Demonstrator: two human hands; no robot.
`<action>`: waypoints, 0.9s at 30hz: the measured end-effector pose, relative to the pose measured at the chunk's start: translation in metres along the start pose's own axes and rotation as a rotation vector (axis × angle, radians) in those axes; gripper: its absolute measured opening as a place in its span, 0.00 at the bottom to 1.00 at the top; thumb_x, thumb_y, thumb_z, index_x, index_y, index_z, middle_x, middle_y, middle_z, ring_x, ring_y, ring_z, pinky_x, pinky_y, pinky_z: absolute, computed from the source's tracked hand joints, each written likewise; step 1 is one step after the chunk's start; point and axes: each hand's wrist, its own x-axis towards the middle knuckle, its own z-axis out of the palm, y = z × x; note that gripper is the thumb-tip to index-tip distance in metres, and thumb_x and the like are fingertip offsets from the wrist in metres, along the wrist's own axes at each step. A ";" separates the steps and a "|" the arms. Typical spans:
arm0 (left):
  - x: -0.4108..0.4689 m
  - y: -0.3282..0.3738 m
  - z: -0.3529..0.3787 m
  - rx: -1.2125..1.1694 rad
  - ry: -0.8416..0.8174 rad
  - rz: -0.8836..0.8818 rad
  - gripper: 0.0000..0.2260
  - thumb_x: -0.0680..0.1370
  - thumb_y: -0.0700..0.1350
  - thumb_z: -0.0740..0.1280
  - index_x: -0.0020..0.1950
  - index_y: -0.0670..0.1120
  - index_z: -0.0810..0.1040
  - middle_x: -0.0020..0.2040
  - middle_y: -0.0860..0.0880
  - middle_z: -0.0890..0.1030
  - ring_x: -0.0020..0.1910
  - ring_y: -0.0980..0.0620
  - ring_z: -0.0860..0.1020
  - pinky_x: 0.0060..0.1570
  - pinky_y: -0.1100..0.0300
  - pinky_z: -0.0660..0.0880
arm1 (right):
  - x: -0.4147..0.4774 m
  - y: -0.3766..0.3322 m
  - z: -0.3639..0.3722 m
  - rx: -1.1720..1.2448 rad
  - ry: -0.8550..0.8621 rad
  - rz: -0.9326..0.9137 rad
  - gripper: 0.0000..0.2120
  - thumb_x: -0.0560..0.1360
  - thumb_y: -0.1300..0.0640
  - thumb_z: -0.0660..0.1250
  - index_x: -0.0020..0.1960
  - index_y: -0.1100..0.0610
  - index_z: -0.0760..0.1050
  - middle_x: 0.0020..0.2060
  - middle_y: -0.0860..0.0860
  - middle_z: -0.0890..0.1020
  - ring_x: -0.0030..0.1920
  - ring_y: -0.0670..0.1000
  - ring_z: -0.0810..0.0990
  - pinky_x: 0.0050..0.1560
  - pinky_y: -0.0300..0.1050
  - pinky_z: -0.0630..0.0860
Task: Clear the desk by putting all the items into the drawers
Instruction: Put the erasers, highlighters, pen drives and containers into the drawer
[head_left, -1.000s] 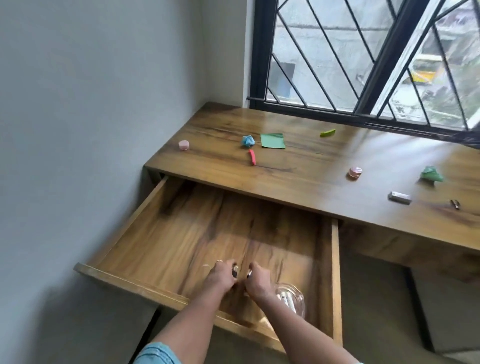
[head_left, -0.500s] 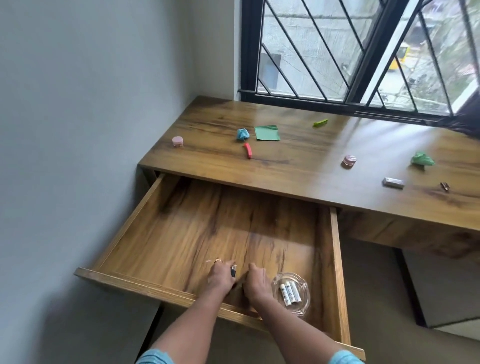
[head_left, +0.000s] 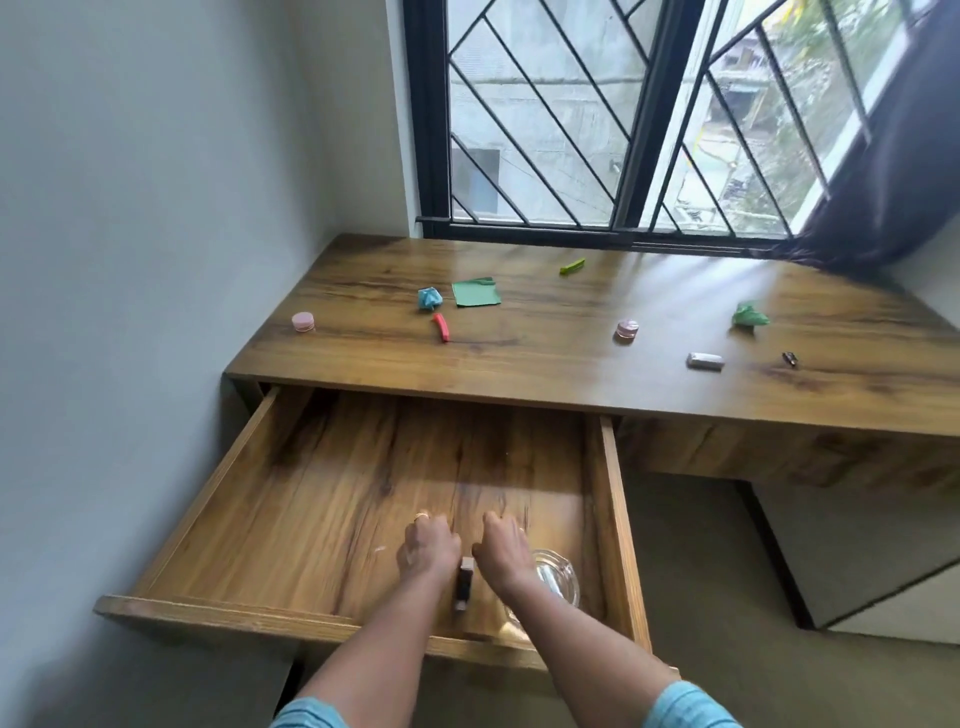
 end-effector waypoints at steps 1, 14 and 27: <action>0.000 0.009 -0.001 -0.004 0.009 0.027 0.13 0.80 0.47 0.62 0.63 0.48 0.76 0.60 0.48 0.77 0.57 0.51 0.78 0.51 0.61 0.76 | 0.000 0.002 -0.005 0.007 0.025 0.009 0.10 0.77 0.64 0.60 0.58 0.59 0.71 0.56 0.57 0.74 0.54 0.56 0.75 0.53 0.45 0.74; 0.001 0.140 0.002 -0.008 0.008 0.278 0.12 0.79 0.47 0.61 0.59 0.50 0.79 0.59 0.49 0.78 0.57 0.50 0.78 0.48 0.59 0.74 | -0.003 0.062 -0.099 0.259 0.300 0.166 0.13 0.79 0.59 0.55 0.60 0.60 0.73 0.59 0.58 0.76 0.58 0.56 0.77 0.55 0.47 0.74; 0.023 0.303 0.028 -0.005 0.048 0.370 0.14 0.78 0.44 0.60 0.60 0.46 0.79 0.60 0.45 0.79 0.61 0.46 0.77 0.57 0.54 0.76 | 0.051 0.184 -0.223 0.101 0.405 0.165 0.11 0.77 0.63 0.58 0.56 0.64 0.75 0.57 0.59 0.73 0.58 0.60 0.77 0.57 0.48 0.73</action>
